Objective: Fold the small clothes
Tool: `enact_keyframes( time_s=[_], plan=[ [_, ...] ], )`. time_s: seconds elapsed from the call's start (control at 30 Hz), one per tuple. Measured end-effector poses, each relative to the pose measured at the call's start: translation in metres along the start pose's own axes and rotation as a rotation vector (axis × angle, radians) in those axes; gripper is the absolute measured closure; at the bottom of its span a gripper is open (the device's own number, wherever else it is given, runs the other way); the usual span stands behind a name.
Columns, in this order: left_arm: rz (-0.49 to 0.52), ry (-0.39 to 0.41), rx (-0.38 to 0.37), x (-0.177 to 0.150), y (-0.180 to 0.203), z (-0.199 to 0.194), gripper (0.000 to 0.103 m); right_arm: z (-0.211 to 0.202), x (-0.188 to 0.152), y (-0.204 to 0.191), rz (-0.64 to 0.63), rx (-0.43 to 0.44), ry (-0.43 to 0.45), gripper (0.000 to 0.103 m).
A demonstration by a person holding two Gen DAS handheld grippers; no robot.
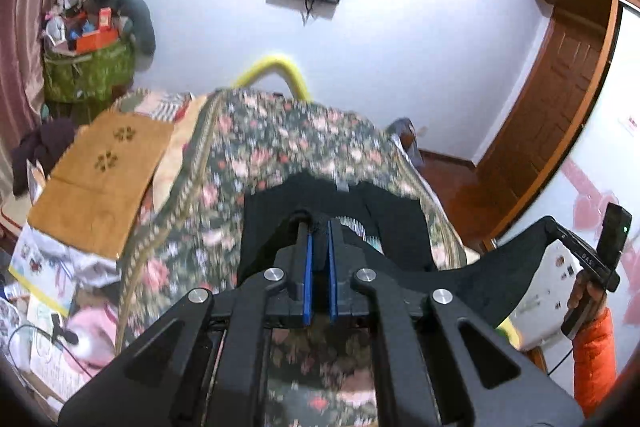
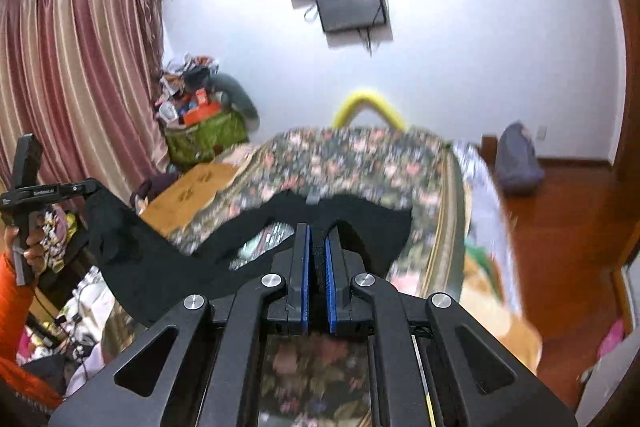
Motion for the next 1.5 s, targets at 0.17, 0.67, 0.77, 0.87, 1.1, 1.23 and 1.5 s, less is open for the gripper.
enact_keyframes(
  time_s=[0.17,0.67,0.77,0.87,1.1,1.23,1.5],
  plan=[
    [-0.027,0.006,0.067,0.030,-0.006,0.030,0.098,0.023,0.022,0.017,0.005,-0.052,0.004,0.097],
    [-0.146,-0.151,0.253,0.055,-0.095,0.219,0.098,0.157,0.011,0.089,0.120,-0.130,-0.157,0.097],
    [-0.157,-0.189,0.262,0.061,-0.108,0.263,0.098,0.186,0.006,0.100,0.142,-0.129,-0.195,0.097],
    [-0.153,-0.230,0.267,0.063,-0.116,0.298,0.098,0.215,-0.001,0.115,0.174,-0.125,-0.235,0.097],
    [-0.035,-0.255,0.346,0.062,-0.121,0.346,0.074,0.242,-0.007,0.123,0.162,-0.120,-0.279,0.092],
    [0.010,-0.201,0.336,0.059,-0.114,0.337,0.042,0.230,-0.004,0.114,0.124,-0.133,-0.230,0.061],
    [0.165,-0.342,0.264,-0.001,-0.083,0.333,0.041,0.226,-0.042,0.052,-0.016,0.030,-0.332,0.059]
  ],
)
Point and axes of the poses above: each gripper's, at about its wrist camera, not at the fingertips, and z roughly the way its jaws point, y to its right, x to its top, the point moved 6 cm from there along z, roughly the way its jaws point, and after that the axes turned 6 degrees about -z, right-handed, at the moved point
